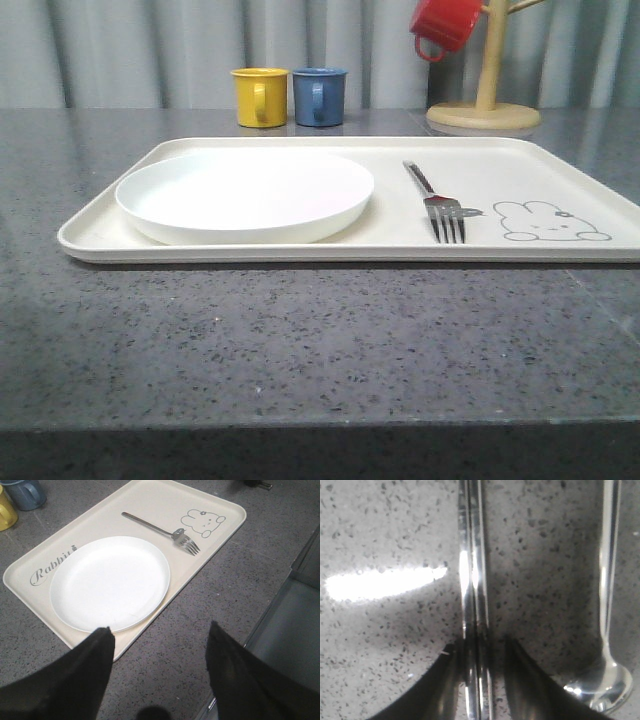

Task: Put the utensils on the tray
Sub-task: 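Grasp the silver chopsticks with the right gripper, then lay the chopsticks on the tray beside the fork and release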

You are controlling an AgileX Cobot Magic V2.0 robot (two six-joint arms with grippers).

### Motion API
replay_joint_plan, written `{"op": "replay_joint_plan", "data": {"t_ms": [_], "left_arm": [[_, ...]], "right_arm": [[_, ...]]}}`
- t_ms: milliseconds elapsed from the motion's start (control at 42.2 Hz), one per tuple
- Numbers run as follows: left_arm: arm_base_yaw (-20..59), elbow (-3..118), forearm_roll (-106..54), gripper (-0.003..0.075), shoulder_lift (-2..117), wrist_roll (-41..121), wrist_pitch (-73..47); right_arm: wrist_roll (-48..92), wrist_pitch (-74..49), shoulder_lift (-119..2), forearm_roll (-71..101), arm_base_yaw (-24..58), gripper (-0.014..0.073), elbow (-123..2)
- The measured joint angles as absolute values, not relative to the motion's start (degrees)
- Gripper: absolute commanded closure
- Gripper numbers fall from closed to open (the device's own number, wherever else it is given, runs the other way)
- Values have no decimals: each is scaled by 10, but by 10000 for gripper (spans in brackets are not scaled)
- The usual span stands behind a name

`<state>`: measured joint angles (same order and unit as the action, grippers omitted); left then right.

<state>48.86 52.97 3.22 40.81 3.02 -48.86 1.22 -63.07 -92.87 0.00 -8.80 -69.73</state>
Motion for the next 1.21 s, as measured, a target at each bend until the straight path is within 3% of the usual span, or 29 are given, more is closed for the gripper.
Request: {"op": "replay_joint_plan", "data": {"t_ms": [284,497,852,1207], "left_arm": [[489,530,32,312,408,30,-489],[489,530,32,312,408,30,-489],[489,530,32,312,408,30,-489],[489,530,32,312,408,30,-489]], "right_arm": [[12,-630,-929,0,-88,553,-697],[12,-650,-930,23,-84,550,-711],[13,-696,-930,138,47,550,-805],[-48,-672,-985,173,96,545,-806]]}}
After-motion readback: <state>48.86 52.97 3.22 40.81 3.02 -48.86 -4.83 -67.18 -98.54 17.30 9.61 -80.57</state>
